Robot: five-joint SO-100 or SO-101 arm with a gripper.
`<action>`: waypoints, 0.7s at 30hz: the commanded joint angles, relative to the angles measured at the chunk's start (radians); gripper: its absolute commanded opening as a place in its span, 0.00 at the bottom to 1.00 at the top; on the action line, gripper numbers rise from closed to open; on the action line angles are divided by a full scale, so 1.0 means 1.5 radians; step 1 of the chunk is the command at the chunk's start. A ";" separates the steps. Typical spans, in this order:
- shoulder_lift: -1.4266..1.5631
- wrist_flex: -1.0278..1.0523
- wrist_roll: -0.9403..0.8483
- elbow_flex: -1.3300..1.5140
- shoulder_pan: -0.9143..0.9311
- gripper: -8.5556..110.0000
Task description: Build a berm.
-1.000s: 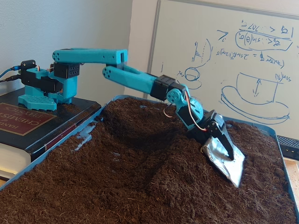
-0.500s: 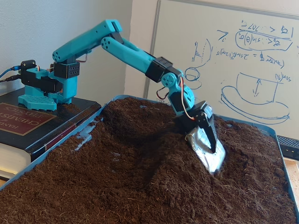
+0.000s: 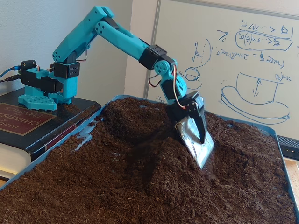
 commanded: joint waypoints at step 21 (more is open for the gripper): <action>-0.046 -0.037 0.164 -0.386 -0.092 0.08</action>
